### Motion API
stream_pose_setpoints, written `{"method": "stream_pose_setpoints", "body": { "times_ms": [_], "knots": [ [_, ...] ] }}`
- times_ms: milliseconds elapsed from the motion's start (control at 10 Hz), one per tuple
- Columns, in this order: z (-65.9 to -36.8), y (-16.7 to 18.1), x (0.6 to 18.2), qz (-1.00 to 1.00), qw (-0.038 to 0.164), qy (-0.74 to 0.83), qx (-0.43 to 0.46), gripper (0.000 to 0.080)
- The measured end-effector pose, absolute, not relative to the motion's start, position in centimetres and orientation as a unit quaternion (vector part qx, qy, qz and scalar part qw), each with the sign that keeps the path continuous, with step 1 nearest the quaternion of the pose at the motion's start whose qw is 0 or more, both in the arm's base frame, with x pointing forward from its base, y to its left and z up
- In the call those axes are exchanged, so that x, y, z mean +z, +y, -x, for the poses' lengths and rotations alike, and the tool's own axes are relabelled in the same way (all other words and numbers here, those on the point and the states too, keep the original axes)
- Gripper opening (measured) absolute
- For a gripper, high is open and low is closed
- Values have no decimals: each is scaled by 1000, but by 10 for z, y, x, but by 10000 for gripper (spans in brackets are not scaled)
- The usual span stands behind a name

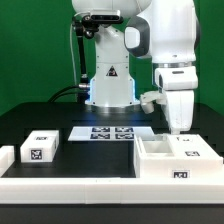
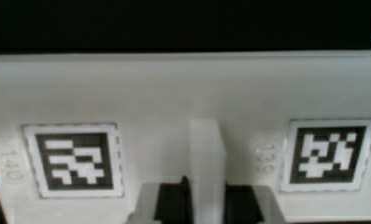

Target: Assemble cabinet

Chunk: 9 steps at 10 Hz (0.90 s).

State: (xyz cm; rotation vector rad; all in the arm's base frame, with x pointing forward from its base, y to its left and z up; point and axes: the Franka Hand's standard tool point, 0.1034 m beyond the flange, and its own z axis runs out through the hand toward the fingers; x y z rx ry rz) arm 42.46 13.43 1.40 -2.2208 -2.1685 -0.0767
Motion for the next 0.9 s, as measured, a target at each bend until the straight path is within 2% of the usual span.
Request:
{"method": "stream_pose_setpoints", "body": {
  "times_ms": [100, 300, 500, 900],
  "knots": [
    [-424, 134, 15, 714, 18, -699, -24, 61],
    [-417, 125, 33, 706, 8, -708, -15, 61],
    [-411, 118, 43, 701, 2, -713, -9, 61],
    [-411, 115, 43, 703, 2, -712, -7, 61]
  ]
}}
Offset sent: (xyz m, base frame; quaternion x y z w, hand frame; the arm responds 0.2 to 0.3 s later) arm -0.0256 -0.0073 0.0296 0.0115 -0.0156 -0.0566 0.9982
